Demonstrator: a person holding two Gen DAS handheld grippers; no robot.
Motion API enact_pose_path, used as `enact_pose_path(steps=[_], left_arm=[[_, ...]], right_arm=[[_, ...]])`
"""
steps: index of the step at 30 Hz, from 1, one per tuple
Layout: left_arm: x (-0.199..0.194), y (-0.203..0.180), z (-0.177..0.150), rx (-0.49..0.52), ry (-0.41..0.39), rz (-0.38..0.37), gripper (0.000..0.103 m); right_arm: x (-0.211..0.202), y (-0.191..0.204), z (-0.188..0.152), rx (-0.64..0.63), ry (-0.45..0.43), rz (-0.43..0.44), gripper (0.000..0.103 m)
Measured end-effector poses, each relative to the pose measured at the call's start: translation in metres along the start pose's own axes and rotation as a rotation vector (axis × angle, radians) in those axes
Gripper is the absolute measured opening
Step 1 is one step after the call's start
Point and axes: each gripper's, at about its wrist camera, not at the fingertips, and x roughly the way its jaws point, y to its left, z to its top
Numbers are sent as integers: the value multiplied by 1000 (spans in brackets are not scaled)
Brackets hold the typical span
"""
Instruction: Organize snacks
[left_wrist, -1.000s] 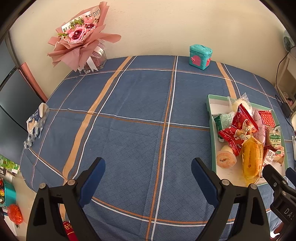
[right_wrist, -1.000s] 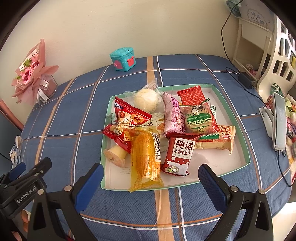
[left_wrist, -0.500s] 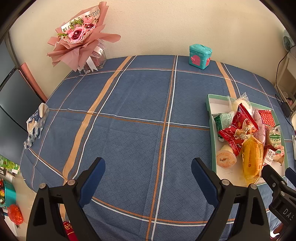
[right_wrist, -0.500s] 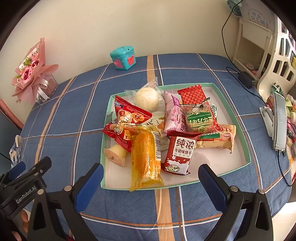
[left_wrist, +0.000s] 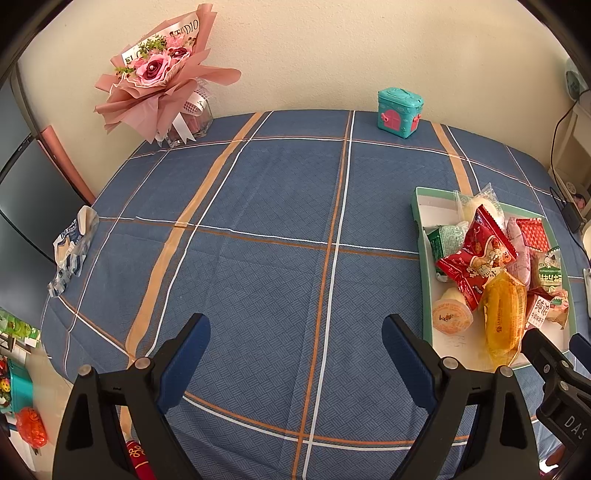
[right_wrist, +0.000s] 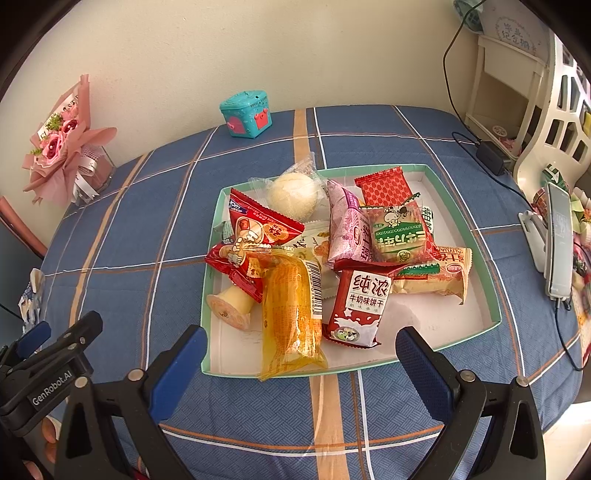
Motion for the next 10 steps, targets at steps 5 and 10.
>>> enact_pose_path(steps=[5, 10], left_arm=[[-2, 0, 0, 3, -6, -4, 94], [-2, 0, 0, 7, -9, -11, 94]], right_arm=[[0, 0, 0, 1, 0, 0, 103], [0, -1, 0, 0, 0, 0, 103]])
